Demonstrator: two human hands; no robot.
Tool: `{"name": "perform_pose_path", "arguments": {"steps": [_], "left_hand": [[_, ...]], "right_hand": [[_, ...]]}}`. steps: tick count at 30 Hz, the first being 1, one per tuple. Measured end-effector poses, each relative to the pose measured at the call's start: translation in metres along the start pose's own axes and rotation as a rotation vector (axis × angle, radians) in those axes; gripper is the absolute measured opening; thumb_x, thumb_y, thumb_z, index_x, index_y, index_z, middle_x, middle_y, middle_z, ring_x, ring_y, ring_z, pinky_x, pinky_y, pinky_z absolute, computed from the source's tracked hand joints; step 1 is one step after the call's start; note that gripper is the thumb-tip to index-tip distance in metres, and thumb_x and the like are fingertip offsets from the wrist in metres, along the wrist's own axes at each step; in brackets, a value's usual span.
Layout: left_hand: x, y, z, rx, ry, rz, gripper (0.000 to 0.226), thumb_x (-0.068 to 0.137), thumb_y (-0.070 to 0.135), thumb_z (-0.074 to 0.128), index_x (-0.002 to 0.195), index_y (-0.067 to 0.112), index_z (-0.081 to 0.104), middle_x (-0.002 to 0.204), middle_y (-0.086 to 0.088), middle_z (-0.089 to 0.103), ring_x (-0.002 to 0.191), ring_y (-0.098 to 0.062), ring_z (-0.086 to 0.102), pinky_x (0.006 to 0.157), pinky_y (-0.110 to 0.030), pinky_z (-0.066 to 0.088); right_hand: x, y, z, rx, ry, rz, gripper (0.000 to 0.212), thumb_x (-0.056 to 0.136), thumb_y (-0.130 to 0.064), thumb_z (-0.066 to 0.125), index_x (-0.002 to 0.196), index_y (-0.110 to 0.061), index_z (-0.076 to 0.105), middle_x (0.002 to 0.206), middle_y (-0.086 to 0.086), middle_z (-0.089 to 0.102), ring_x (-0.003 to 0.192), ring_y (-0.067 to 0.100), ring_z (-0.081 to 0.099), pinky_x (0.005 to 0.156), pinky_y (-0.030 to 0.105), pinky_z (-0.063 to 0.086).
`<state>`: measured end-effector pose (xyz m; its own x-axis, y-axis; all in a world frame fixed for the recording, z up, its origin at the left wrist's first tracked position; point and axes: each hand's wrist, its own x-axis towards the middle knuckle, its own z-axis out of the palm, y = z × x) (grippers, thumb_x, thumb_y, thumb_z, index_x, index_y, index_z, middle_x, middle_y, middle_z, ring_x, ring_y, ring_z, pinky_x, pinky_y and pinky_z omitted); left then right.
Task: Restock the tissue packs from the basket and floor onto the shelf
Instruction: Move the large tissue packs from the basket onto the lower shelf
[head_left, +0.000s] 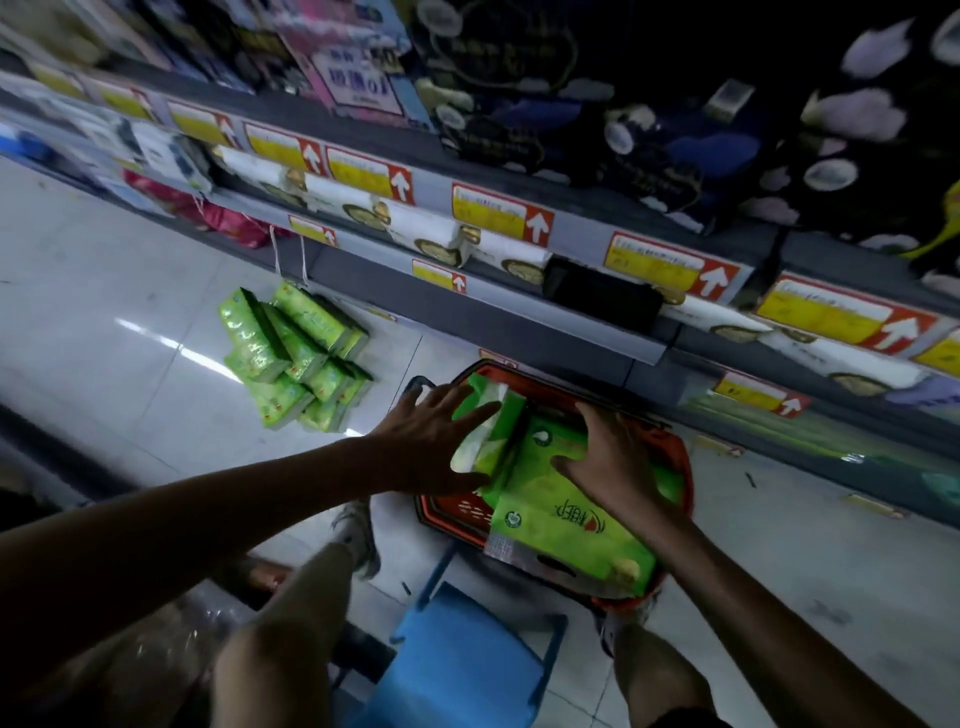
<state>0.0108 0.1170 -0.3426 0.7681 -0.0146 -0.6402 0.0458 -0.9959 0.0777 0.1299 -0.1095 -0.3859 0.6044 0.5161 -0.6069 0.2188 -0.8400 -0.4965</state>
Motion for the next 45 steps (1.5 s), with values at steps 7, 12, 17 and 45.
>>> {"name": "perform_pose_path", "arguments": {"steps": [7,12,17,45], "left_hand": [[0.081,-0.052,0.033,-0.004,0.026,0.200,0.112,0.074,0.101,0.012,0.165,0.034,0.013,0.172,-0.015,0.019,0.155,-0.038,0.026,0.120,-0.062,0.032],[0.107,-0.086,0.063,-0.172,0.107,0.208,0.099,0.082,0.091,0.039,0.161,0.036,0.018,0.171,-0.008,0.020,0.155,-0.032,0.024,0.122,-0.057,0.032],[0.110,-0.096,0.112,-0.330,0.202,0.149,0.095,0.086,0.085,0.049,0.162,0.041,0.013,0.169,-0.004,0.021,0.151,-0.033,0.032,0.113,-0.058,0.043],[0.182,-0.028,0.224,-0.875,0.719,0.309,0.059,0.090,0.060,0.053,0.146,0.041,0.054,0.151,0.005,0.033,0.138,-0.006,0.040,0.117,-0.023,0.033]], "right_hand": [[0.020,0.024,0.043,0.029,0.191,0.067,0.093,0.072,-0.055,0.071,0.150,-0.008,0.050,0.148,0.019,0.055,0.136,0.038,0.050,0.109,0.047,0.045],[0.040,0.022,0.083,0.066,0.226,0.100,0.092,0.073,-0.060,0.065,0.148,-0.008,0.052,0.143,0.019,0.059,0.132,0.037,0.053,0.109,0.043,0.044],[0.057,0.018,0.123,-0.026,0.154,0.067,0.098,0.073,-0.075,0.059,0.156,-0.027,0.040,0.152,0.011,0.045,0.137,0.034,0.047,0.111,0.047,0.043],[0.082,0.139,0.211,-0.532,0.579,-0.359,0.091,0.093,-0.082,0.035,0.163,-0.025,0.027,0.163,0.013,0.033,0.153,0.034,0.027,0.125,0.056,0.019]]}}
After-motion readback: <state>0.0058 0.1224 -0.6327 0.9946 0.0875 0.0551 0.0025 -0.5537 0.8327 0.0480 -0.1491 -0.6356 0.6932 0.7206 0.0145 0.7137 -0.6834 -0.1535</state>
